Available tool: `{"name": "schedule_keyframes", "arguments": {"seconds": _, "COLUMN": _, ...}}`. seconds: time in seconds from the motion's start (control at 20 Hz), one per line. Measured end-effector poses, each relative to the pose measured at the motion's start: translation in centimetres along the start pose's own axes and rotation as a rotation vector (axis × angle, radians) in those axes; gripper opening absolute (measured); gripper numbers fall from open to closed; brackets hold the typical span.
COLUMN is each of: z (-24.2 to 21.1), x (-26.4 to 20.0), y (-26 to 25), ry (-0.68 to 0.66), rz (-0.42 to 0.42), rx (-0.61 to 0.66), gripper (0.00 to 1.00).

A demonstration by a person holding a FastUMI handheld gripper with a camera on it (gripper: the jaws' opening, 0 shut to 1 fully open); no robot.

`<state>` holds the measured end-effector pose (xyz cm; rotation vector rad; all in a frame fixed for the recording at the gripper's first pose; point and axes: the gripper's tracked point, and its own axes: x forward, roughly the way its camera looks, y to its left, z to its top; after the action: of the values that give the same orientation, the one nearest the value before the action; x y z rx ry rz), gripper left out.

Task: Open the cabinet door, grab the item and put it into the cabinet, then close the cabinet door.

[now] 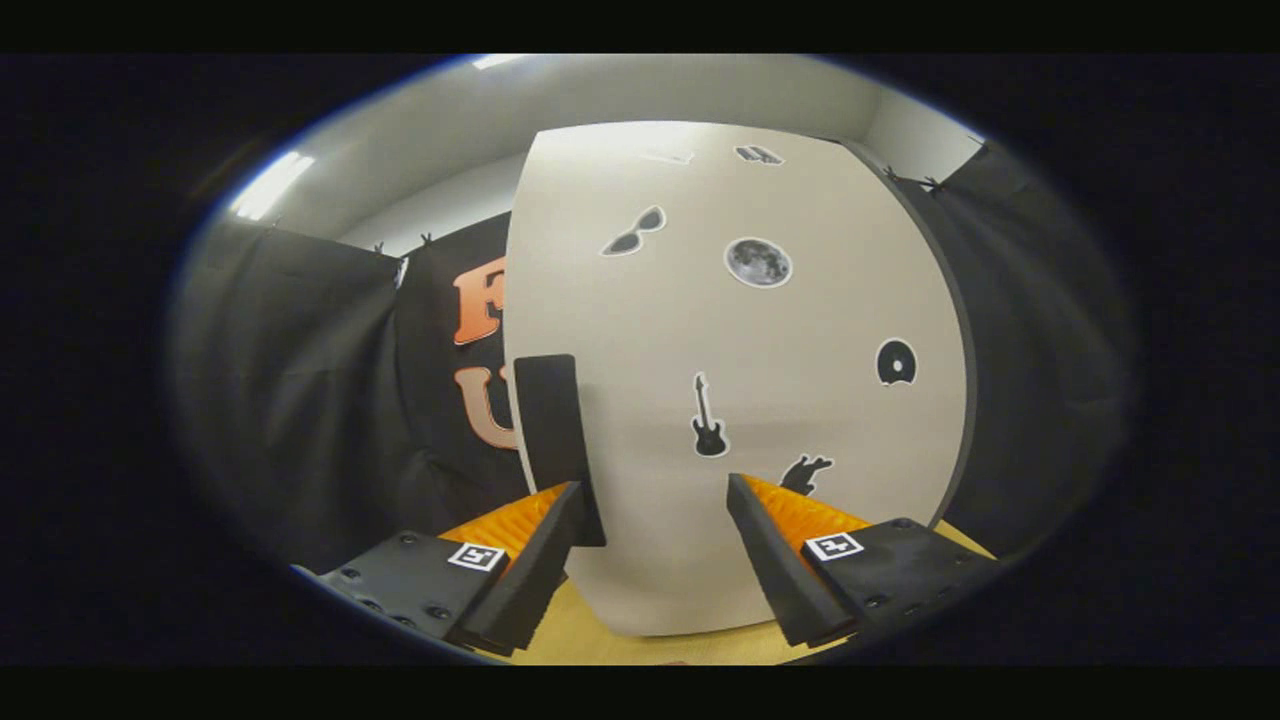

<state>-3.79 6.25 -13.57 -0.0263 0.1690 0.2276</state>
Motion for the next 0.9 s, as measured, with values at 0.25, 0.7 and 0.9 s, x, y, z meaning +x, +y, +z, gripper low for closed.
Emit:
{"name": "schedule_keyframes", "arguments": {"seconds": 0.25, "z": -0.1, "x": 1.9, "y": 0.3, "ry": 0.006, "rz": -0.018, "rx": -0.08, "gripper": 0.94}}
{"name": "schedule_keyframes", "arguments": {"seconds": 0.7, "z": 0.7, "x": 1.1, "y": 0.2, "ry": -0.004, "rz": 0.009, "rx": -0.059, "gripper": 0.9}}
{"name": "schedule_keyframes", "arguments": {"seconds": 0.9, "z": 1.1, "x": -2.8, "y": -0.9, "ry": -0.016, "rz": 0.012, "rx": -0.045, "gripper": 0.9}}
